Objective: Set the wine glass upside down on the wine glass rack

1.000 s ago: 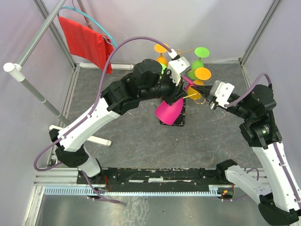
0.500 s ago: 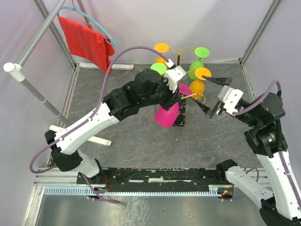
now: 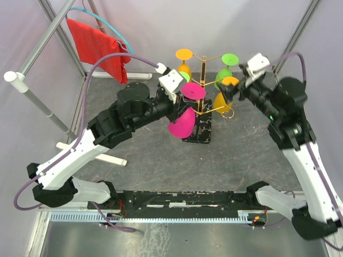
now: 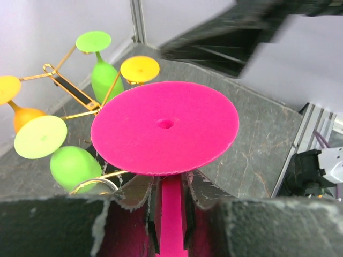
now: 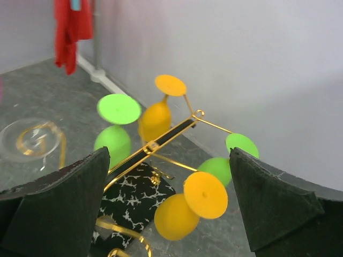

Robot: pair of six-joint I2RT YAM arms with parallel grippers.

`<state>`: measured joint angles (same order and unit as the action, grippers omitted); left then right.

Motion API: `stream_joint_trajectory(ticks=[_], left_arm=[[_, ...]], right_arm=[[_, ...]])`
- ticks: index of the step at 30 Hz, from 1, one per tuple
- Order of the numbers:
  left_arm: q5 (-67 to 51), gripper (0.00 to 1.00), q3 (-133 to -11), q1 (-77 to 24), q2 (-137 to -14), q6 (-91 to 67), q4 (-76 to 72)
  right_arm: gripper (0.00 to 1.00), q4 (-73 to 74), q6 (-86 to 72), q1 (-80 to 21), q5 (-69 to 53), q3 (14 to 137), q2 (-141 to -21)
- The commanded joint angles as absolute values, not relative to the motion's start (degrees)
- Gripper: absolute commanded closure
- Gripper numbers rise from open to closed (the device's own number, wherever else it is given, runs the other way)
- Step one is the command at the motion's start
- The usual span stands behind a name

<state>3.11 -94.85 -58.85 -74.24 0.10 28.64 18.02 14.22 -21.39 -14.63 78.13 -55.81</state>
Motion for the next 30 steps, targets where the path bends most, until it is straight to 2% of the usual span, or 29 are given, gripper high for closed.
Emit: stream_joint_trajectory(ticks=[1, 6, 10, 13, 23, 30], left_arm=[[0.87, 0.97, -95.95, -58.70, -71.82, 2.39, 22.80], [-5.09, 0.97, -89.58, -58.72, -71.72, 2.15, 13.66], [-7.51, 0.97, -82.40, -58.89, -71.01, 1.42, 5.21], [-7.56, 0.97, -74.32, -59.50, -68.75, -0.92, -5.21], [7.41, 0.97, -59.19, -67.27, -69.20, 2.99, -22.65], [16.14, 0.97, -55.10, -68.07, -77.99, 2.52, -35.37]], right_arm=[[0.00, 20.79, 8.36, -21.34, -0.96, 89.83, -66.18], [0.00, 25.64, 3.57, -16.48, 2.77, 102.74, -75.98], [0.00, 27.45, -6.89, -3.29, -6.34, 110.57, -82.90], [0.00, 29.27, -8.25, 1.47, -7.79, 113.16, -85.99], [0.00, 25.60, -8.41, 4.51, -7.04, 102.27, -80.89], [0.00, 24.62, -7.67, 4.61, -7.56, 97.61, -76.69]])
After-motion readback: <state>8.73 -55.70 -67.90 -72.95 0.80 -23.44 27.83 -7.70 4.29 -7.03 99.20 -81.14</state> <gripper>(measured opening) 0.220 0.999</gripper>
